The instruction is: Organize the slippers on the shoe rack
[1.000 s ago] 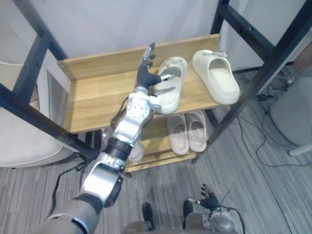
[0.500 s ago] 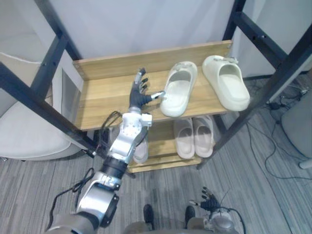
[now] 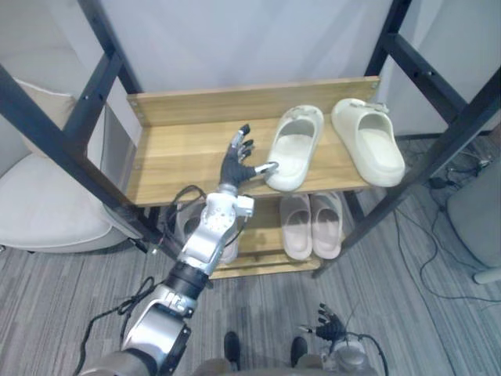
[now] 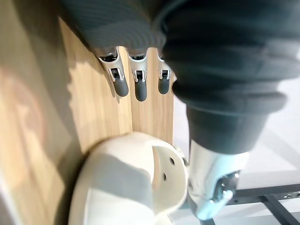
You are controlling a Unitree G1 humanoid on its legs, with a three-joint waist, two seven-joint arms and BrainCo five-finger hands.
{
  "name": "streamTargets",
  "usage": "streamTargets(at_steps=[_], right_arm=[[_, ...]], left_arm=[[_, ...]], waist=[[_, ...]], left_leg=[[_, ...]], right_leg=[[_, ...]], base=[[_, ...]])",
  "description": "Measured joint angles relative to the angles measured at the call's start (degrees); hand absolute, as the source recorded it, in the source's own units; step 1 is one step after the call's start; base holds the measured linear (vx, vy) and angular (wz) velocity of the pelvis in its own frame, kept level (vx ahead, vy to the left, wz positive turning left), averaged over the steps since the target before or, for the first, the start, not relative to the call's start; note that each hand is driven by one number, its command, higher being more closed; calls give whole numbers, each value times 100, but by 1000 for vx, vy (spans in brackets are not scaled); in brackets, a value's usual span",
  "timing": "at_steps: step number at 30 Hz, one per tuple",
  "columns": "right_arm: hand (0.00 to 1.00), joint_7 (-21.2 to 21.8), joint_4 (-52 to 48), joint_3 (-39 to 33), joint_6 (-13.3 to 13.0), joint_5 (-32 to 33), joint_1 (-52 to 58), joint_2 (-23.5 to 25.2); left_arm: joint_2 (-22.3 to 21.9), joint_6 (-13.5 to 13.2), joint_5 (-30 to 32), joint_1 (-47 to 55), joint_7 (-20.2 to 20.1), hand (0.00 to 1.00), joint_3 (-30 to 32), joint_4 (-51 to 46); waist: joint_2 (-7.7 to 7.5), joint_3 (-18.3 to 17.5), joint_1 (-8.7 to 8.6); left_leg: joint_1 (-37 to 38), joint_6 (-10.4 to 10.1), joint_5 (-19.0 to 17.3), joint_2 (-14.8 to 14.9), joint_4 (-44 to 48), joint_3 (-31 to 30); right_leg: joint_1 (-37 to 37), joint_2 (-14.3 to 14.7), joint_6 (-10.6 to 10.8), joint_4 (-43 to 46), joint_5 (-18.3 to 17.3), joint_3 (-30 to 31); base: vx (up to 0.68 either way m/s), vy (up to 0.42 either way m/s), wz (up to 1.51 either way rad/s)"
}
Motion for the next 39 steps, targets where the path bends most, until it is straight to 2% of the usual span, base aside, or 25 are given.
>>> streamTargets(at_steps=[12, 18, 24, 39], right_arm=[[0, -17, 196, 182, 23, 47, -196, 15], [0, -82, 247, 203, 49, 66, -240, 20], [0, -128, 343, 162, 54, 211, -289, 18], [0, -166, 343, 156, 99, 216, -289, 21]], left_arm=[[-265, -3, -234, -45, -21, 0, -635, 5], [-413, 1, -285, -269, -15, 0, -967, 214], [-570, -7, -392, -484, 8, 0, -994, 521], [-593, -110, -443, -852, 169, 0, -956, 1035]], waist=[[-62, -3, -9], [-129, 11, -68], [-145, 12, -145], [-167, 15, -150]], left_leg=[[48, -12, -8, -1, -19, -5], [51, -12, -8, -4, -10, 4], [64, -12, -8, 1, -28, 30], [64, -21, -15, 5, -31, 188]], right_leg=[[46, -2, 2, -5, 0, -30], [45, -6, 6, -5, 4, -27], [44, -5, 8, -11, 8, -4], [22, -7, 19, -69, 57, 103]], base=[[0, 0, 0], [0, 0, 0], [0, 0, 0], [-2, 2, -2]])
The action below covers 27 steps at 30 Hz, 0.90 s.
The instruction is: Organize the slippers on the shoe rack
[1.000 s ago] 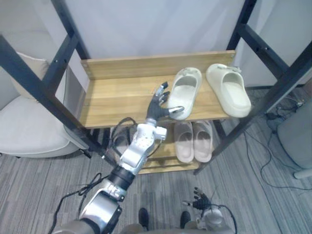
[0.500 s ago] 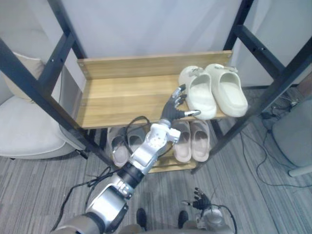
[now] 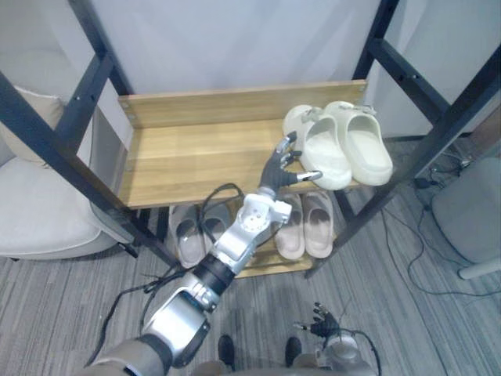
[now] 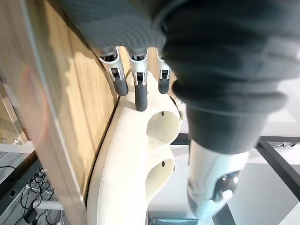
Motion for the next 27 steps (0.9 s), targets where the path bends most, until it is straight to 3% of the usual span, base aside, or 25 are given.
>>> streamTargets(at_steps=[11, 22, 24, 27], right_arm=[[0, 4, 0, 1, 3, 0, -56, 4], [0, 53, 199, 94, 28, -3, -341, 222], [0, 59, 281, 210, 43, -5, -333, 205], [0, 64, 438, 236, 44, -5, -332, 209]], left_arm=[[95, 69, 68, 6, -60, 0, 161, -79], [538, 94, 162, 1056, -432, 0, 134, -1901], [629, 77, -49, 1326, -566, 0, -73, -2353], [742, -16, -306, 1758, -818, 0, -368, -2916]], waist=[[-3, -1, 3], [-3, -2, 113], [2, -14, 228], [7, -20, 270]], left_leg=[[-7, -2, -2, 2, 0, -25], [-4, -3, 23, -31, 4, -336], [-38, -2, 55, -41, 33, -430], [-61, 8, 83, -69, 34, -572]], right_leg=[[4, -3, 6, 0, 4, -63], [145, -14, 26, 0, -28, -339], [162, -24, 27, 1, -32, -383], [187, -38, 39, 26, -56, -462]], base=[[-1, 0, 0], [-3, -5, 13], [-16, 2, 19], [-24, 0, 21]])
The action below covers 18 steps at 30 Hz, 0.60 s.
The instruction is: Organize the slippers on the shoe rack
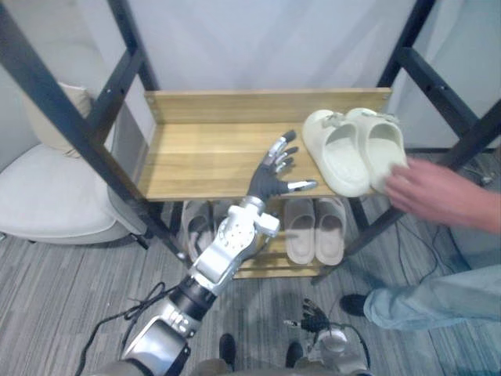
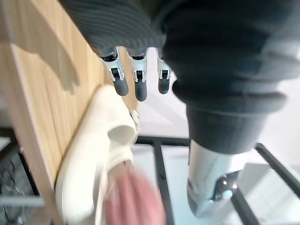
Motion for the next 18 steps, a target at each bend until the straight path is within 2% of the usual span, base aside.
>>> streamTargets(at_steps=[3, 8, 11, 13, 18], right_arm=[[0, -3, 66, 23, 4, -3, -4, -4], [0, -1, 135, 60, 4, -14, -2, 5], [0, 1, 245, 116, 4, -30, 3, 4], [0, 2, 283, 119, 4, -59, 4, 4], [0, 58, 324, 222, 2, -225, 11, 14]], left_arm=[[0, -2, -213, 349, -255, 0, -172, -247], [286, 9, -397, 1366, -701, 0, -403, -388], [420, 82, -410, 2107, -921, 0, -409, -287], [465, 153, -393, 2444, -1039, 0, -404, -68], [452, 281, 212, 3159, -1308, 0, -277, 971]], waist=[[17, -47, 31], [40, -133, 77], [45, -159, 195], [50, -169, 239], [46, -237, 282]], left_leg=[[-25, 16, 24, -26, 0, -100], [50, 34, 39, -73, 0, -265], [62, 33, 39, -76, 0, -335], [57, 28, 42, -81, 0, -398], [61, 25, 44, -84, 0, -453]], right_leg=[[-24, -34, 23, 113, -73, -96], [81, -60, 27, 143, -132, -271], [128, -58, 20, 149, -167, -346], [144, -60, 7, 170, -208, -410], [146, -71, 37, 247, -260, -466]], base=[[-22, 11, 20], [-11, 5, 17], [-19, -11, 15], [-10, -12, 15], [1, -5, 6]])
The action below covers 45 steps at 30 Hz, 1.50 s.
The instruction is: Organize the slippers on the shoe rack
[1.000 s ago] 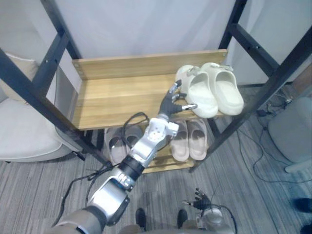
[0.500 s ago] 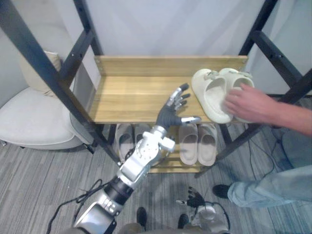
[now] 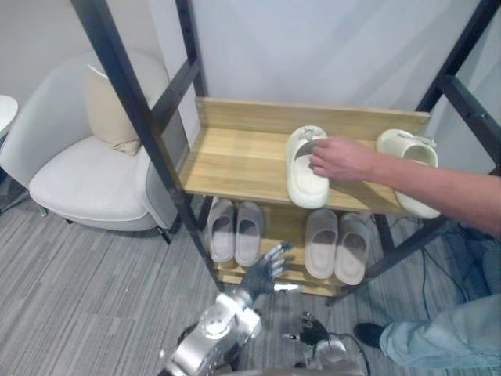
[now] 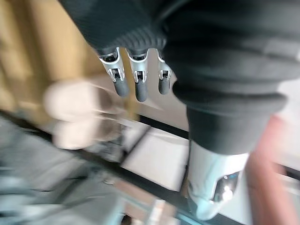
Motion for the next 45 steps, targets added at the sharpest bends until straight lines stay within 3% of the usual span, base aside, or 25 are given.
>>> streamTargets(at_steps=[9, 16, 20, 31, 37, 45], right_arm=[[0, 39, -4, -32, -27, -6, 106, -2], [0, 37, 27, -250, -33, -7, 105, 17], [0, 38, 27, -338, -34, -5, 104, 23], [0, 37, 120, -464, -44, -5, 94, 48], [0, 37, 128, -461, -69, -6, 86, 47], [0, 37, 104, -418, -81, -11, 88, 44]], left_arm=[[-431, -7, 1517, -75, 153, 0, 1025, 2385], [-535, -11, 2211, -220, 748, 0, 2014, 3805], [-544, -12, 2360, -223, 965, 0, 2222, 3925], [-761, -21, 2394, -280, 1029, 0, 2391, 4013], [-811, -22, 2283, -303, 968, 0, 1900, 3585], [-805, -53, 1795, -319, 748, 0, 1032, 2154]], waist=[[-96, -107, 4], [-145, -91, 2], [-140, -86, 2], [-124, -75, -13], [-64, -38, -15], [-39, -45, -42]], left_leg=[[116, -3, 1, 0, 0, -5], [222, -21, -12, 3, -5, 56], [238, -39, -30, 11, -31, 88], [294, -58, -103, 33, -33, 193], [292, -58, -106, 34, -33, 194], [270, -64, -111, 56, -33, 249]], right_leg=[[104, -6, -1, 27, -46, -14], [165, -30, 45, 110, -135, 19], [163, -27, 45, 116, -134, 62], [156, -8, 34, 107, -146, 200], [156, -8, 34, 110, -154, 194], [94, 6, 22, 136, -161, 253]], base=[[0, 0, 0], [-1, -1, -1], [1, -5, -6], [7, -3, -7], [0, 0, 0], [-2, -2, -2]])
